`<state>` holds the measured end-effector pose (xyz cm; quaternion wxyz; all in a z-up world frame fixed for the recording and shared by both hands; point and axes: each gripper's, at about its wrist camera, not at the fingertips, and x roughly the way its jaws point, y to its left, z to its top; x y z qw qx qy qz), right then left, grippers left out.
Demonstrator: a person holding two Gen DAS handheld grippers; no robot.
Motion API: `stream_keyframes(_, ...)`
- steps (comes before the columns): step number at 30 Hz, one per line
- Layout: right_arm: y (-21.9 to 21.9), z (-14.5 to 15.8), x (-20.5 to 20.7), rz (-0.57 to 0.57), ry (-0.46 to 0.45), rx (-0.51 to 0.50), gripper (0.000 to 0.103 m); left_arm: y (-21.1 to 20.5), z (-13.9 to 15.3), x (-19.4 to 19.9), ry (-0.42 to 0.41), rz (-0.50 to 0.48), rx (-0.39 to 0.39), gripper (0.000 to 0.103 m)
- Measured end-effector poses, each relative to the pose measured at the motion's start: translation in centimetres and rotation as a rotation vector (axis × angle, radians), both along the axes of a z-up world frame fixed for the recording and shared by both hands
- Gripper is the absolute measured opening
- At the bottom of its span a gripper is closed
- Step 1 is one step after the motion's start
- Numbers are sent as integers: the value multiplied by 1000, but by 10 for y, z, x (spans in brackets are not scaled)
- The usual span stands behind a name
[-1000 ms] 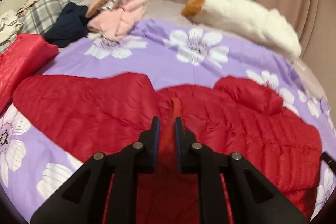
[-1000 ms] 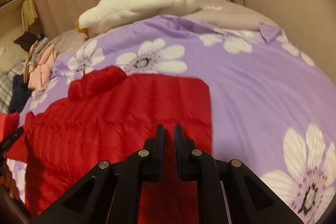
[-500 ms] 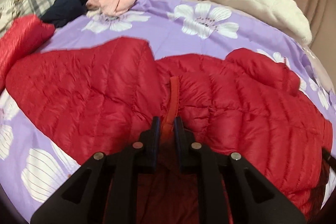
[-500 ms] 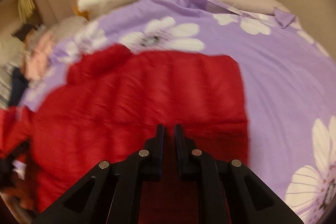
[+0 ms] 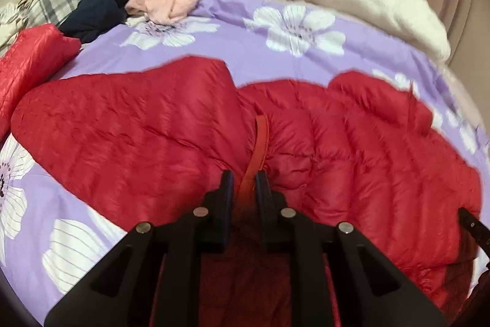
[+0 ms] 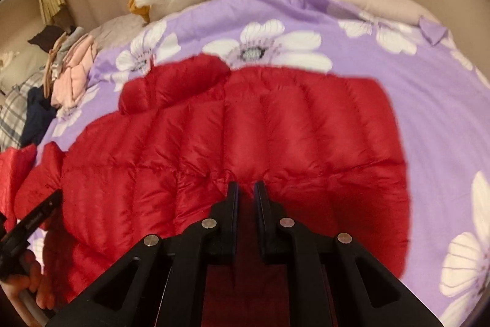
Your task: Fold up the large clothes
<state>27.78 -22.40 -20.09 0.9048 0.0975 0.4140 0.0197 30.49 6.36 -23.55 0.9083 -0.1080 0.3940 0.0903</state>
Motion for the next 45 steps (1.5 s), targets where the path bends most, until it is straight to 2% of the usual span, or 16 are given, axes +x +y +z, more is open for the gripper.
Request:
stream_keyframes(6,-8,19,-18,-21,-38,-71,13,53,21,-19,-24,145,4,17)
stream_keyframes(10,-16,24,-29,-34,-37,-83,13,137,18,-47,-28,383,-142,52)
stream_keyframes(12,-19,25,-33,-36,-30,-99,13,171,17,-61,-52,442,-200,58)
stream_keyframes(14,-22,24,-36,-37,-31,-125,15,196,19,-72,-66,498,-151,72)
stream_keyframes(15,-23,24,-37,-44,-28,-141,19,207,20,-78,-81,530,-104,77)
stream_keyframes(17,-27,22,-39,-64,-19,-170,32,226,18,-85,-99,571,-85,98)
stream_keyframes(19,-33,21,-41,-79,-20,-169,48,248,10,-90,-101,606,-166,103)
stream_keyframes(21,-40,21,-44,-95,-34,-157,73,266,0,-91,-87,621,-264,103)
stream_keyframes(25,-50,23,-47,-146,-58,-194,77,287,-20,-84,-77,619,-391,103)
stream_keyframes(28,-52,25,-46,-158,-67,-257,77,299,-38,-76,-115,623,-538,102)
stream_keyframes(31,-55,27,-45,-170,-84,-309,77,305,-35,-68,-163,641,-549,101)
stream_keyframes(33,-58,29,-45,-191,-96,-315,77,306,-32,-50,-112,630,-501,91)
stream_keyframes(34,-61,29,-45,-197,-102,-310,77,304,-29,-41,-90,617,-447,64)
stream_keyframes(35,-64,29,-44,-207,-109,-299,77,302,-29,-33,-61,602,-406,45)
stream_keyframes(40,-73,27,-44,-239,-109,-265,77,269,-24,-3,44,517,-143,13)
stream_keyframes(45,-80,26,-53,-239,-96,-249,77,237,13,-8,-50,444,-83,9)
